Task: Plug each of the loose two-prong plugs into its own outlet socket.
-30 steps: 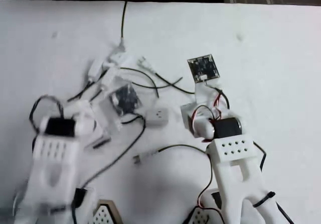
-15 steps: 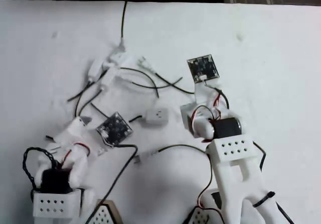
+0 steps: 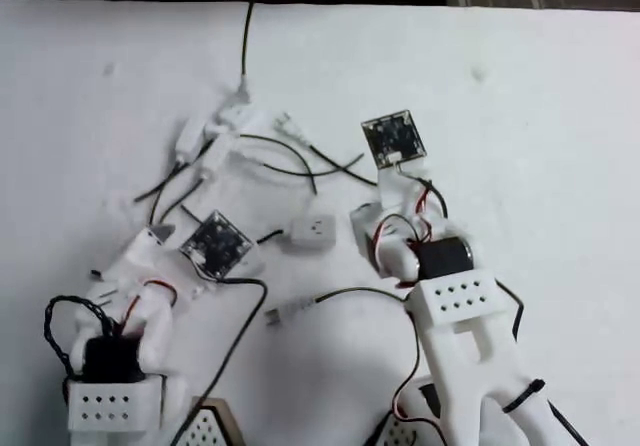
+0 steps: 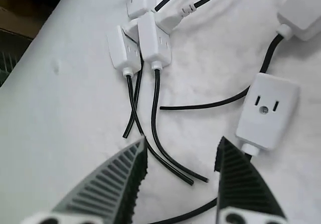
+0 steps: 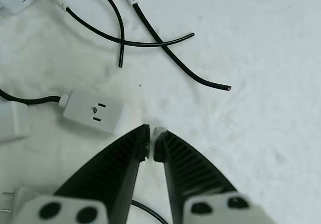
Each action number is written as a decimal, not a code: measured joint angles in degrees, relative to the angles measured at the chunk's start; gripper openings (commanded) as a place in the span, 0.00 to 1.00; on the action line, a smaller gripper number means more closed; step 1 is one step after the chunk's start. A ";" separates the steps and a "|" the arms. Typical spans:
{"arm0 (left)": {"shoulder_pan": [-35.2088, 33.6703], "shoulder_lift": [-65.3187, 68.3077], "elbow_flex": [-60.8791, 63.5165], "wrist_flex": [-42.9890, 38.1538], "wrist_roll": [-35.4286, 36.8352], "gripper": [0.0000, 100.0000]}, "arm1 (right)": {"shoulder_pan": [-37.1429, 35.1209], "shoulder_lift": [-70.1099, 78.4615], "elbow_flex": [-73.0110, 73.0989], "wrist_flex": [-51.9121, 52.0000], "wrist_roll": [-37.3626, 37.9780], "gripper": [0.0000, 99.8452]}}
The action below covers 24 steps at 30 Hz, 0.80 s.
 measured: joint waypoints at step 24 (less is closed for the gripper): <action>8.53 67.78 -32.62 0.97 3.87 0.28 | 0.09 0.00 0.00 0.00 0.00 0.02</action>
